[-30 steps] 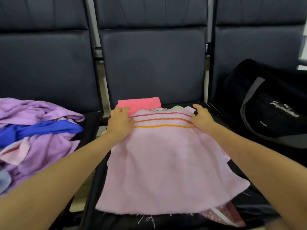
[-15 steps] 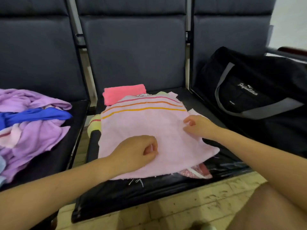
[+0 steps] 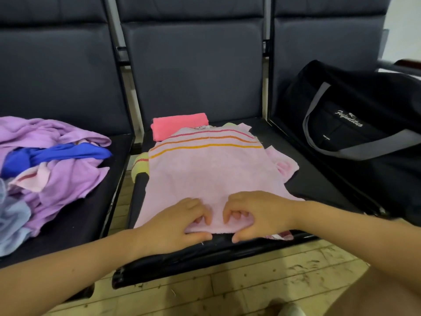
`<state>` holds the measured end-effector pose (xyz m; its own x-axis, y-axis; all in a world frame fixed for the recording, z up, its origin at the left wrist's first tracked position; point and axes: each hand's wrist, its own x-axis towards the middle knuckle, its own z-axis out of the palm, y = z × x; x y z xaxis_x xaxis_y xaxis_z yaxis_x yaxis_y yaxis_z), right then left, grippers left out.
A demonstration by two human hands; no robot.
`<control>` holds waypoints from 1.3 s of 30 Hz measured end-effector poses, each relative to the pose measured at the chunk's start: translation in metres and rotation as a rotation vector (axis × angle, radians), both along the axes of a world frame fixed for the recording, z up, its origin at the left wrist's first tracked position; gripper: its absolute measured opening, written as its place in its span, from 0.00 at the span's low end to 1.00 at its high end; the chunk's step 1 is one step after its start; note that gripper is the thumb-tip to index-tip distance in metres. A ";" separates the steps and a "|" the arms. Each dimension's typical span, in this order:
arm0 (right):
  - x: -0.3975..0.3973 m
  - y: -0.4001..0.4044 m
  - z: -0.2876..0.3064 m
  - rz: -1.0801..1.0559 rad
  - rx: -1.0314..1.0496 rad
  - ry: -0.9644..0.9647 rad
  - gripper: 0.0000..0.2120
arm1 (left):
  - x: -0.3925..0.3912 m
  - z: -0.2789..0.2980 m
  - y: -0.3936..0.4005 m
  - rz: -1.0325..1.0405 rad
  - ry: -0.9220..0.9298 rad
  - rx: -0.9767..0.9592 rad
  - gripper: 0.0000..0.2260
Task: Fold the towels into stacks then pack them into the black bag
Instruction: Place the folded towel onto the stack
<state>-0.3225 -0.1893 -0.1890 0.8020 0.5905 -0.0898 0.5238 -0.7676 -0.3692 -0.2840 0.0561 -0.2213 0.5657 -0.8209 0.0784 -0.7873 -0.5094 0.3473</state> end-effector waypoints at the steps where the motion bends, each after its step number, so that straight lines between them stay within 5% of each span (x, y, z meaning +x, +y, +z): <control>1: 0.000 0.002 -0.002 0.022 -0.011 -0.030 0.15 | 0.000 -0.001 0.000 0.002 -0.017 -0.005 0.09; 7: 0.005 0.011 -0.008 -0.020 0.002 -0.174 0.16 | -0.007 0.004 -0.013 0.220 -0.137 -0.120 0.07; 16: 0.047 -0.026 0.029 -0.353 0.069 -0.301 0.07 | 0.041 0.054 -0.011 0.360 -0.456 0.075 0.21; 19: 0.050 -0.043 0.037 -0.492 0.160 -0.305 0.08 | 0.061 0.061 0.004 0.438 -0.479 0.028 0.16; 24: 0.053 -0.058 0.038 -0.732 0.328 -0.178 0.13 | 0.077 0.072 0.034 0.610 -0.319 -0.081 0.18; 27: 0.048 -0.064 0.041 -0.829 0.708 -0.158 0.08 | 0.079 0.069 0.050 0.715 -0.133 -0.172 0.17; 31: 0.051 -0.060 0.039 -0.886 0.952 -0.031 0.07 | 0.069 0.065 0.055 0.718 0.178 -0.523 0.10; 35: 0.062 -0.046 0.037 -0.920 0.966 0.052 0.12 | 0.062 0.064 0.056 0.750 0.434 -0.826 0.13; 39: 0.068 -0.041 0.033 -0.952 0.855 0.031 0.19 | 0.059 0.067 0.050 0.830 0.477 -0.855 0.15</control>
<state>-0.2542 -0.2298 -0.1564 0.9426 -0.3339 0.0066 -0.1164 -0.3471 -0.9306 -0.2251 0.1061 -0.1541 0.9986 0.0005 0.0522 -0.0503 -0.2614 0.9639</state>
